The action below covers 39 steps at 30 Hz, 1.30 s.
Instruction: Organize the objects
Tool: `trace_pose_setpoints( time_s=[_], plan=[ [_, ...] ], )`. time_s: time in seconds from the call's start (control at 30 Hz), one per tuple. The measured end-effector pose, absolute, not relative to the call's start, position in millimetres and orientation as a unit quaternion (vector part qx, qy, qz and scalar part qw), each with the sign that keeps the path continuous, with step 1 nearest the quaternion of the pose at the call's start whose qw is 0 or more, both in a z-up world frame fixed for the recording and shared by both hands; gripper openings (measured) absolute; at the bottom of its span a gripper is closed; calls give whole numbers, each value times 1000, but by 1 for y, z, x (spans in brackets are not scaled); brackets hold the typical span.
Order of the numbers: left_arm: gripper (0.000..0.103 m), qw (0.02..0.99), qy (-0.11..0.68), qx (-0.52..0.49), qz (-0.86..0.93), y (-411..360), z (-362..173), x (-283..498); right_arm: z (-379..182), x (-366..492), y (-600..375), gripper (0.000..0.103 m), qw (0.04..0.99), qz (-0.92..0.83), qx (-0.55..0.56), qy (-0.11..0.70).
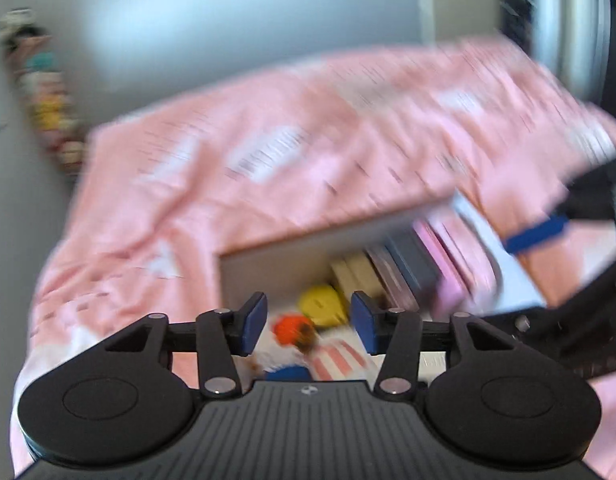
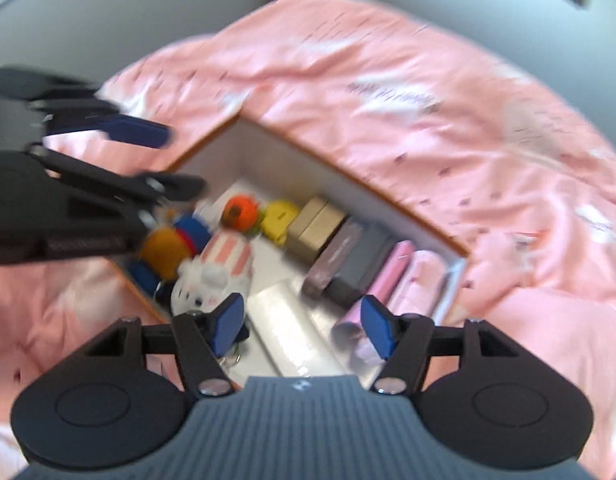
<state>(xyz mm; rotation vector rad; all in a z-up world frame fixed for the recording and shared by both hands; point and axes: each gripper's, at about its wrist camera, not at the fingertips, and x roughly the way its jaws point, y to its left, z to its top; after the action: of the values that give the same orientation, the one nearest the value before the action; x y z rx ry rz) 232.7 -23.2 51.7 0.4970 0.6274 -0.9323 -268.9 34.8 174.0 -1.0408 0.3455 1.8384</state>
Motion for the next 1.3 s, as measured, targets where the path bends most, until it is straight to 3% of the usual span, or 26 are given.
trace_pose_setpoints(
  time_s=[0.07, 0.13, 0.23, 0.57, 0.73, 1.3],
  plan=[
    [64, 848, 280, 200, -404, -7, 64, 221, 197, -261, 9, 71, 518, 752, -391, 119],
    [73, 867, 276, 159, -383, 12, 77, 210, 212, -256, -18, 73, 552, 750, -349, 107],
    [76, 882, 264, 117, -373, 38, 79, 193, 202, -251, -45, 76, 594, 744, -287, 101],
    [84, 910, 223, 100, -334, 88, 65, 156, 193, -254, -114, 79, 690, 699, -179, 57],
    [84, 904, 245, 115, -331, 100, 51, 159, 181, -259, -125, 89, 703, 693, -143, 71],
    [84, 875, 300, 126, -359, 106, 18, 165, 140, -282, -112, 89, 695, 686, -207, 62]
  ],
)
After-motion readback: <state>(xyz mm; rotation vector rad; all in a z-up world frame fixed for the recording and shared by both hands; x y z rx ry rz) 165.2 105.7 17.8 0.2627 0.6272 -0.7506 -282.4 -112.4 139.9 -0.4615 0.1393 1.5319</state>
